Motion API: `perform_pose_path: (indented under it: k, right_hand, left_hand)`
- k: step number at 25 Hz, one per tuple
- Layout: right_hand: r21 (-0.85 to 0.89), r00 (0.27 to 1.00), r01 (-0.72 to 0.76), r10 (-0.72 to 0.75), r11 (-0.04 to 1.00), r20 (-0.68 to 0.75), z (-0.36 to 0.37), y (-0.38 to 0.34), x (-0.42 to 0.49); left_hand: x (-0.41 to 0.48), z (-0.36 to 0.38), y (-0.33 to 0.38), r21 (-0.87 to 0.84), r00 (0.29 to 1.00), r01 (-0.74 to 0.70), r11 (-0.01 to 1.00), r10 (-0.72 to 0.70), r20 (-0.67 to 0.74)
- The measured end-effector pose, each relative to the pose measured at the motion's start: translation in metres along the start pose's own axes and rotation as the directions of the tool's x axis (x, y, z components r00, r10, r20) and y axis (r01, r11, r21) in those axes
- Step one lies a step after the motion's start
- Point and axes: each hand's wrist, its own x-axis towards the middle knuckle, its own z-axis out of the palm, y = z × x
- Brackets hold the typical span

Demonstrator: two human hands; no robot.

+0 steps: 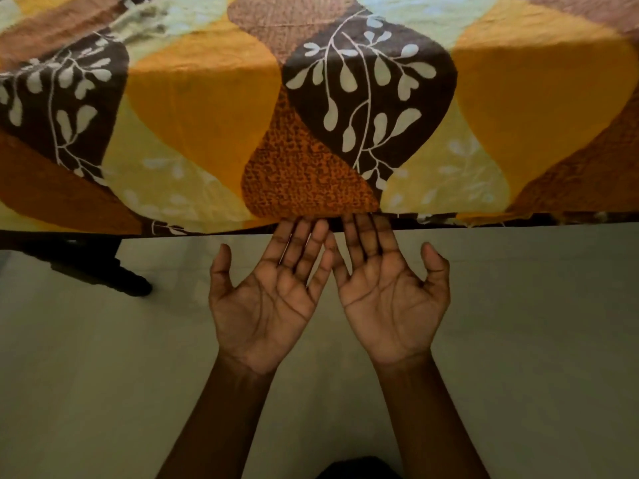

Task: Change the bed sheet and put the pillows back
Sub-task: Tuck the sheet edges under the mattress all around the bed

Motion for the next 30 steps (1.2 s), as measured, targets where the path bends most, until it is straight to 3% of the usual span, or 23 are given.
perform_pose_path:
  k: [2,5,6,8,10,15,23,26,28,30]
  right_hand:
    - [-0.039,0.999,0.018,-0.019,0.999,-0.029,0.006,0.0,0.012]
    - [-0.107,0.983,0.074,-0.091,0.991,-0.161,0.024,-0.001,0.023]
    - [-0.129,0.968,0.086,-0.114,0.988,-0.223,0.025,-0.002,0.021]
    - [-0.166,0.933,0.122,-0.17,0.979,-0.317,0.022,-0.001,0.006]
    - [-0.217,0.924,0.119,-0.188,0.969,-0.332,0.019,0.006,-0.009]
    - [-0.225,0.946,0.113,-0.174,0.968,-0.274,0.031,0.021,-0.006]
    - [-0.225,0.972,0.097,-0.141,0.97,-0.19,0.035,0.016,-0.003]
    - [-0.169,0.973,0.092,-0.125,0.981,-0.196,0.035,0.016,-0.004]
    - [-0.148,0.976,0.101,-0.127,0.984,-0.179,0.034,0.017,-0.004]
    - [-0.15,0.978,0.107,-0.131,0.983,-0.165,0.032,0.017,-0.004]
  left_hand:
    - [0.003,-0.005,0.002,0.002,0.998,-0.001,1.0,0.001,0.063]
    - [0.009,0.002,0.005,0.054,0.998,-0.051,0.997,0.05,0.027]
    - [0.011,0.005,0.005,0.069,0.997,-0.077,0.995,0.079,-0.026]
    - [0.012,0.005,0.006,0.172,0.943,-0.146,0.974,0.189,-0.272]
    - [0.01,0.003,0.009,0.163,0.892,-0.237,0.958,0.281,-0.354]
    - [0.001,0.008,0.005,0.009,0.913,-0.374,0.927,0.37,-0.169]
    - [0.018,0.025,0.021,-0.18,0.934,-0.335,0.925,0.352,0.068]
    - [0.022,0.04,0.018,-0.083,0.923,-0.373,0.924,0.36,-0.136]
    - [0.013,0.041,0.013,0.011,0.853,-0.399,0.917,0.376,-0.363]
    - [-0.006,0.033,0.011,0.026,0.782,-0.462,0.886,0.421,-0.46]
